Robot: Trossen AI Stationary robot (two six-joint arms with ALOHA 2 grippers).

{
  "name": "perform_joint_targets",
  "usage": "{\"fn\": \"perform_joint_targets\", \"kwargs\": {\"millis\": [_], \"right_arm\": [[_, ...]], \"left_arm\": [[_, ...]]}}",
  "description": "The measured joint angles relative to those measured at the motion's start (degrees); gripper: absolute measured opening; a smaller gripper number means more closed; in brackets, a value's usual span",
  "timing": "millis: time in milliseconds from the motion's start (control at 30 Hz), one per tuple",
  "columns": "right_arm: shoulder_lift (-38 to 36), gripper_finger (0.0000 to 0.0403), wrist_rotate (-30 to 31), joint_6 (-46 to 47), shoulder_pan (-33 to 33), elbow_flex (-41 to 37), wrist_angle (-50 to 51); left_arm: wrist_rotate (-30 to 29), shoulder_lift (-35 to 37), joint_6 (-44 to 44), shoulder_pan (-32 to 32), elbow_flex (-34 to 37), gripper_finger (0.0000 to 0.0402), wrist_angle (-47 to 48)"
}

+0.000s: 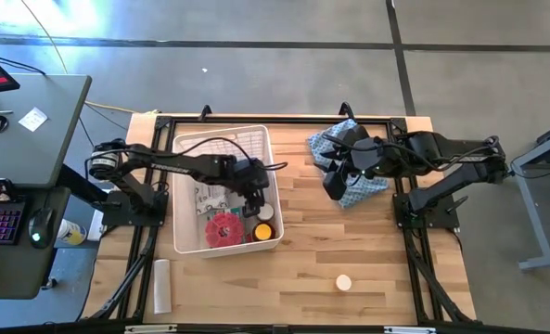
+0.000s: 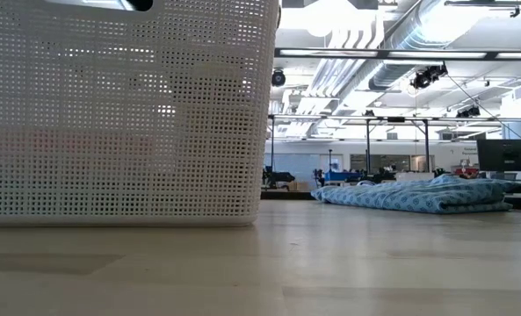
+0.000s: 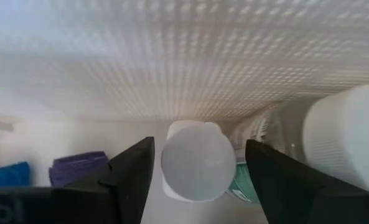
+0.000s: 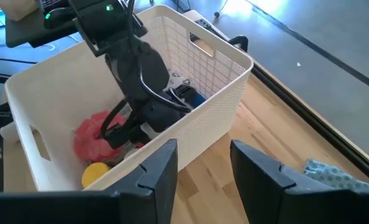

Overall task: Pick & place medical supplies in basket/bin
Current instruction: Put the orange pill bottle into the white bin

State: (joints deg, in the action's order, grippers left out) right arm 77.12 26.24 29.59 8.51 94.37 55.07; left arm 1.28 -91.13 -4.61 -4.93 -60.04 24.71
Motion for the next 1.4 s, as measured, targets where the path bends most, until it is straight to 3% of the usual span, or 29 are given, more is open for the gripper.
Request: {"fn": "perform_joint_targets", "kwargs": {"millis": [333, 700, 967, 1133, 1400], "right_arm": [[0.0, 0.014, -1.96, 6.29, 0.0, 0.02, -0.31], [-0.02, 0.014, -17.21, 21.93, 2.72, -1.07, 5.93], [0.02, 0.0139, -27.5, 41.7, 14.85, -11.35, -0.96], [0.02, 0.0154, -29.74, 45.33, 24.1, -20.26, -3.09], [0.0, 0.0225, -29.23, 45.79, 32.59, -31.66, -11.14]], "left_arm": [[-0.11, 0.0, 6.13, 0.04, -6.31, 0.0289, 11.07], [-1.68, 0.65, 9.82, 0.07, -12.8, 0.0289, 23.57], [-2.44, 0.63, 8.51, 0.07, -23.85, 0.0289, 34.41], [-3.65, 0.63, 3.79, 0.09, -33.06, 0.0289, 40.56], [-3.78, 0.66, -4.38, 0.27, -43.83, 0.0289, 46.02]]}}
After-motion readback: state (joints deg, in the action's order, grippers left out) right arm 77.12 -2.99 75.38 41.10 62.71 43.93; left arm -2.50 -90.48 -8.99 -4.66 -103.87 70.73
